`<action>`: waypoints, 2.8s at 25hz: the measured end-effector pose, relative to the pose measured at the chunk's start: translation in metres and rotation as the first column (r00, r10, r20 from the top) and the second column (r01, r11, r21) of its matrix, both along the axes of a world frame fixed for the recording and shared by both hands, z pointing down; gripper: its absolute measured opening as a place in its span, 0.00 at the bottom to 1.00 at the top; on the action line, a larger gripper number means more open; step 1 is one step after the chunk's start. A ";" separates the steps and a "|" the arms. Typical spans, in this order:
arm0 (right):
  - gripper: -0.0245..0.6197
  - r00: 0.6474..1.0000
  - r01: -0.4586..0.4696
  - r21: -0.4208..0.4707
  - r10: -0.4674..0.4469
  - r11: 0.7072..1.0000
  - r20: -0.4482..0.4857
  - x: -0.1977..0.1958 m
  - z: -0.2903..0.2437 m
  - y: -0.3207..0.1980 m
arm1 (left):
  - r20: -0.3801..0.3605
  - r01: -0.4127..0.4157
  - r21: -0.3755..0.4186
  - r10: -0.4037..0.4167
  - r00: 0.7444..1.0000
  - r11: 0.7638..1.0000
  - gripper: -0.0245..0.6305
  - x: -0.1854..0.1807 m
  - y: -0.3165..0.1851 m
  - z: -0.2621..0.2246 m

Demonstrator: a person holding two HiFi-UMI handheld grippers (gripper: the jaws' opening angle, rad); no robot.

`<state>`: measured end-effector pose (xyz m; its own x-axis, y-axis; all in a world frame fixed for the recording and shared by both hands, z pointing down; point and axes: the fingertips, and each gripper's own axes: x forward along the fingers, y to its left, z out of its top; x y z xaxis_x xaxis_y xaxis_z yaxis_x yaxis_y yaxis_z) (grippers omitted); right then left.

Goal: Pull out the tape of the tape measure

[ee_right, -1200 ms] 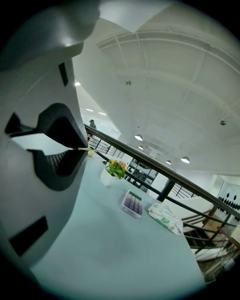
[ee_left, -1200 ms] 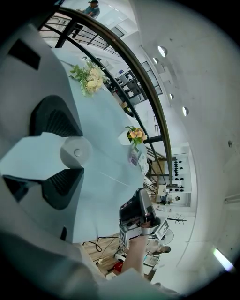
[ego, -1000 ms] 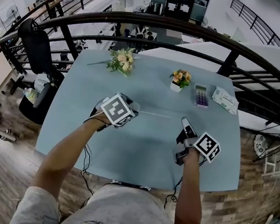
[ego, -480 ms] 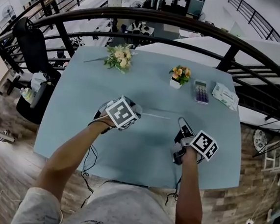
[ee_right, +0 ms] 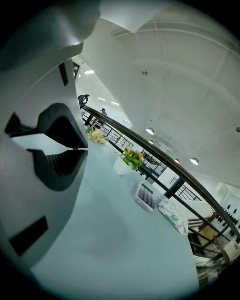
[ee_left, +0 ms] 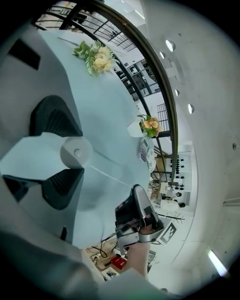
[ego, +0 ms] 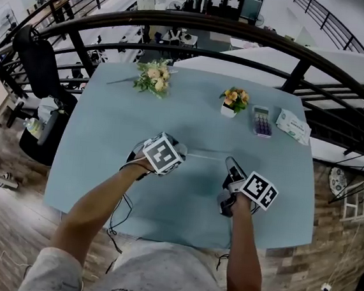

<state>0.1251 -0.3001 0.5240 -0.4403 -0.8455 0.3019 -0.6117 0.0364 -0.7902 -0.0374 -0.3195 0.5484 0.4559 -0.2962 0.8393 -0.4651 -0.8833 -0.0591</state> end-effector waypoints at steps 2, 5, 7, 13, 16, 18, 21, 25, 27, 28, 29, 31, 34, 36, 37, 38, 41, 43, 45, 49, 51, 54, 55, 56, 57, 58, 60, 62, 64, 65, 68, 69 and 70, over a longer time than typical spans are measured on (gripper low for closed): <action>0.07 1.000 0.007 -0.010 -0.007 1.000 -0.009 -0.004 0.005 -0.001 | 0.007 -0.002 0.000 0.002 1.000 1.000 0.36 -0.001 0.000 0.005; 0.07 1.000 0.014 -0.022 -0.014 1.000 -0.018 -0.008 0.013 -0.001 | 0.015 0.011 -0.017 -0.011 1.000 1.000 0.36 -0.005 0.001 0.017; 0.07 0.999 0.020 -0.031 -0.020 0.999 -0.027 -0.009 0.017 -0.002 | 0.022 0.014 -0.021 -0.014 1.000 1.000 0.36 -0.008 0.001 0.019; 0.07 0.998 0.033 -0.061 -0.036 0.998 -0.048 -0.014 0.031 -0.002 | 0.041 0.011 -0.024 -0.010 0.999 1.000 0.36 -0.011 0.000 0.030; 0.07 0.996 0.044 -0.077 -0.050 0.996 -0.077 -0.017 0.039 0.000 | 0.054 0.015 -0.033 -0.013 0.998 0.999 0.36 -0.014 0.004 0.037; 0.07 0.993 0.054 -0.092 -0.063 0.994 -0.103 -0.018 0.044 0.001 | 0.059 0.009 -0.037 -0.007 0.998 0.999 0.36 -0.012 0.006 0.042; 0.07 0.984 0.078 -0.117 -0.095 0.990 -0.154 -0.021 0.052 0.003 | 0.072 -0.002 -0.034 0.004 0.997 0.999 0.36 -0.011 0.008 0.049; 0.07 0.962 0.107 -0.142 -0.138 0.984 -0.233 -0.023 0.059 0.005 | 0.072 0.002 -0.047 0.001 0.997 0.999 0.36 -0.010 0.009 0.056; 0.07 0.959 0.112 -0.150 -0.146 0.982 -0.242 -0.023 0.061 0.005 | 0.066 0.008 -0.053 -0.004 0.998 0.999 0.36 -0.010 0.010 0.056; 0.07 0.958 0.113 -0.153 -0.148 0.982 -0.244 -0.024 0.062 0.005 | 0.064 0.009 -0.056 -0.005 0.998 0.998 0.36 -0.010 0.010 0.056; 0.07 0.957 0.115 -0.156 -0.151 0.981 -0.248 -0.024 0.063 0.005 | 0.063 0.009 -0.058 -0.005 0.998 0.998 0.36 -0.010 0.010 0.057; 0.07 0.953 0.120 -0.159 -0.158 0.980 -0.258 -0.025 0.064 0.005 | 0.062 0.011 -0.065 -0.007 0.998 0.998 0.36 -0.011 0.011 0.059; 0.07 0.950 0.124 -0.163 -0.165 0.979 -0.265 -0.026 0.063 0.005 | 0.059 0.011 -0.062 -0.008 0.998 0.998 0.37 -0.011 0.010 0.058; 0.07 0.950 0.122 -0.164 -0.163 0.979 -0.266 -0.026 0.064 0.006 | 0.063 0.009 -0.066 -0.004 0.998 0.998 0.37 -0.012 0.010 0.059; 0.07 0.950 0.121 -0.165 -0.162 0.979 -0.267 -0.026 0.064 0.006 | 0.065 0.008 -0.068 -0.004 0.998 0.998 0.37 -0.013 0.010 0.060; 0.07 0.950 0.120 -0.165 -0.162 0.979 -0.268 -0.026 0.064 0.006 | 0.065 0.007 -0.067 -0.003 0.998 0.998 0.37 -0.013 0.010 0.060; 0.07 0.950 0.124 -0.155 -0.162 0.980 -0.266 -0.026 0.063 0.006 | 0.063 0.012 -0.064 -0.008 0.998 0.998 0.37 -0.012 0.010 0.059; 0.07 0.949 0.121 -0.143 -0.156 0.982 -0.272 -0.026 0.061 0.004 | 0.064 0.029 -0.076 -0.024 0.998 0.997 0.37 -0.013 0.010 0.065; 0.12 0.945 0.121 -0.139 -0.157 0.983 -0.286 -0.026 0.059 0.003 | 0.061 0.032 -0.089 -0.027 0.998 0.996 0.38 -0.014 0.011 0.067; 0.18 0.943 0.127 -0.141 -0.163 0.982 -0.291 -0.026 0.057 0.005 | 0.029 0.046 -0.110 -0.043 0.999 0.993 0.49 -0.010 0.015 0.062; 0.20 0.940 0.124 -0.141 -0.162 0.982 -0.300 -0.025 0.056 0.005 | 0.012 0.050 -0.095 -0.049 0.999 0.994 0.49 -0.007 0.014 0.057; 0.20 0.936 0.116 -0.132 -0.153 0.984 -0.316 -0.022 0.053 0.005 | -0.015 0.065 -0.089 -0.067 0.998 0.994 0.49 -0.005 0.011 0.051; 0.20 0.936 0.114 -0.126 -0.150 0.985 -0.319 -0.021 0.051 0.004 | -0.030 0.080 -0.089 -0.083 0.996 0.993 0.49 -0.005 0.010 0.048; 0.20 0.935 0.114 -0.120 -0.147 0.986 -0.323 -0.020 0.048 0.003 | -0.051 0.097 -0.089 -0.102 0.994 0.991 0.48 -0.004 0.008 0.045; 0.20 0.933 0.114 -0.113 -0.145 0.987 -0.329 -0.020 0.045 0.003 | -0.075 0.112 -0.086 -0.118 0.990 0.990 0.48 -0.003 0.007 0.040; 0.20 0.931 0.114 -0.106 -0.144 0.988 -0.335 -0.020 0.042 0.002 | -0.098 0.123 -0.082 -0.131 0.987 0.989 0.47 -0.001 0.005 0.034; 0.20 0.927 0.118 -0.092 -0.143 0.989 -0.347 -0.020 0.035 0.001 | -0.140 0.139 -0.066 -0.147 0.979 0.988 0.46 0.004 0.003 0.022; 0.20 0.920 0.122 -0.076 -0.142 0.990 -0.366 -0.020 0.026 -0.001 | -0.184 0.155 -0.047 -0.161 0.970 0.987 0.44 0.008 0.000 0.007; 0.20 0.910 0.124 -0.058 -0.137 0.991 -0.391 -0.020 0.017 -0.003 | -0.232 0.174 -0.033 -0.177 0.956 0.984 0.43 0.011 -0.002 -0.010; 0.20 0.907 0.125 -0.047 -0.133 0.991 -0.400 -0.020 0.012 -0.004 | -0.254 0.184 -0.027 -0.185 0.949 0.983 0.43 0.011 -0.003 -0.017; 0.20 0.895 0.133 -0.017 -0.127 0.991 -0.427 -0.022 -0.004 -0.007 | -0.307 0.207 0.000 -0.197 0.931 0.978 0.42 0.011 -0.006 -0.036; 0.20 0.890 0.135 -0.008 -0.125 0.991 -0.439 -0.022 -0.009 -0.007 | -0.324 0.217 0.010 -0.202 0.924 0.976 0.42 0.011 -0.007 -0.043; 0.20 0.884 0.135 0.003 -0.120 0.991 -0.452 -0.023 -0.016 -0.008 | -0.343 0.229 0.018 -0.209 0.916 0.973 0.41 0.010 -0.008 -0.050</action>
